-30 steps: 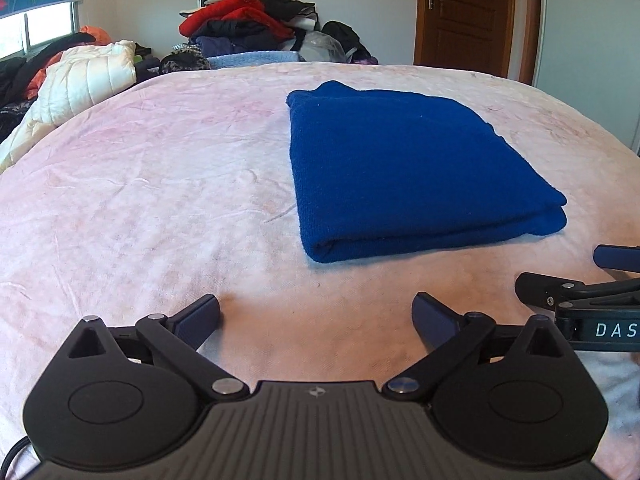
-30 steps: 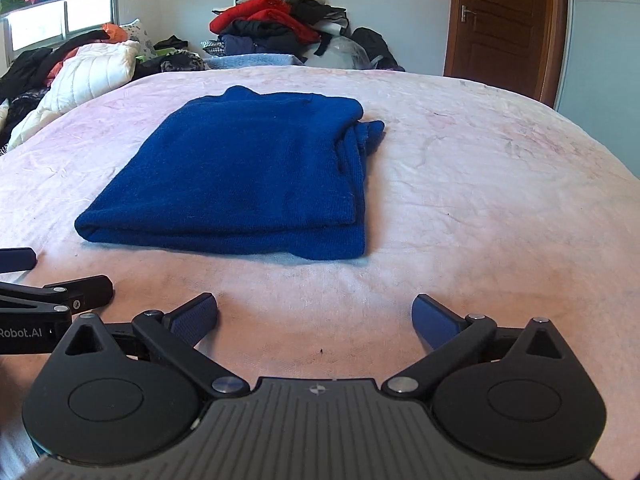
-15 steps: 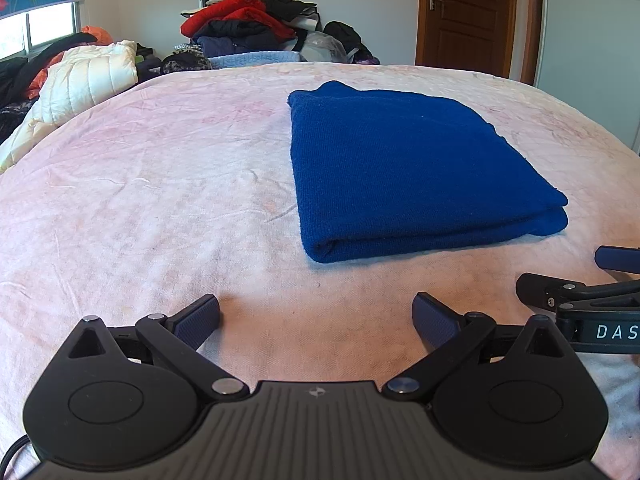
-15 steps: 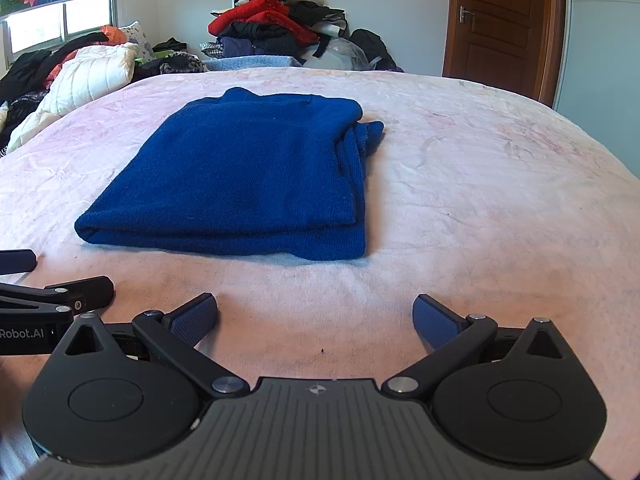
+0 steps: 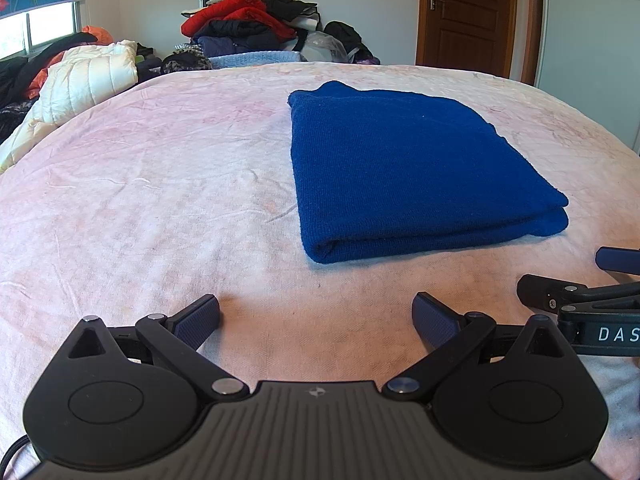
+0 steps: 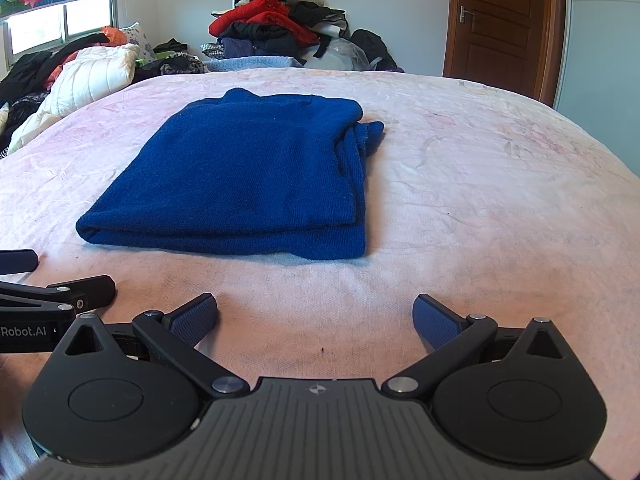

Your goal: Fold small clothes

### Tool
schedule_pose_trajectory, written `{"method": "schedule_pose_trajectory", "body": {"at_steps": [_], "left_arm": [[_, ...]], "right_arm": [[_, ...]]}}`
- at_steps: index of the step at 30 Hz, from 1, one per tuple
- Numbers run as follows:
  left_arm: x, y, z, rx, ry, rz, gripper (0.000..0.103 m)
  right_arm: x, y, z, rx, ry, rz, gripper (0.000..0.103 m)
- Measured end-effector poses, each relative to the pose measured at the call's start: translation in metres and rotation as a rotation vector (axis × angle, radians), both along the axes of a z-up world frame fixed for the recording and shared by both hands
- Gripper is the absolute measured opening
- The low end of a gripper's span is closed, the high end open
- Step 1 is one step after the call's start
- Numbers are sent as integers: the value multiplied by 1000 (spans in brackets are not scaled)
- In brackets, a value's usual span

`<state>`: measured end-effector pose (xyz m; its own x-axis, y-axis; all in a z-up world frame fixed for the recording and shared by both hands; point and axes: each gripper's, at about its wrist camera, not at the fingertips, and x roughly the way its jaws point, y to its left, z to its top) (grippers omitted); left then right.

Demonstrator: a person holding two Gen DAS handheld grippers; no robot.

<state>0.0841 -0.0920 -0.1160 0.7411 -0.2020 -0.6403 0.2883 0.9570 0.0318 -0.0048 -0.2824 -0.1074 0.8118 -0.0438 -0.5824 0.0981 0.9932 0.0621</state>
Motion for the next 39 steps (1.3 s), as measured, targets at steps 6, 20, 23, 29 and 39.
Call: {"method": "schedule_pose_trajectory", "body": {"at_steps": [6, 20, 23, 29, 39], "left_arm": [[0, 0, 0, 0, 0, -1, 103], [1, 0, 0, -1, 2, 3, 103], [0, -1, 0, -2, 3, 9, 103], [-1, -3, 0, -3, 3, 33, 103], [-3, -3, -1, -3, -1, 29, 103]], "right_arm": [[0, 0, 0, 0, 0, -1, 102], [0, 1, 0, 0, -1, -2, 102], [0, 1, 0, -1, -1, -2, 102], [0, 1, 0, -1, 0, -2, 102], [0, 1, 0, -1, 0, -2, 102]]}}
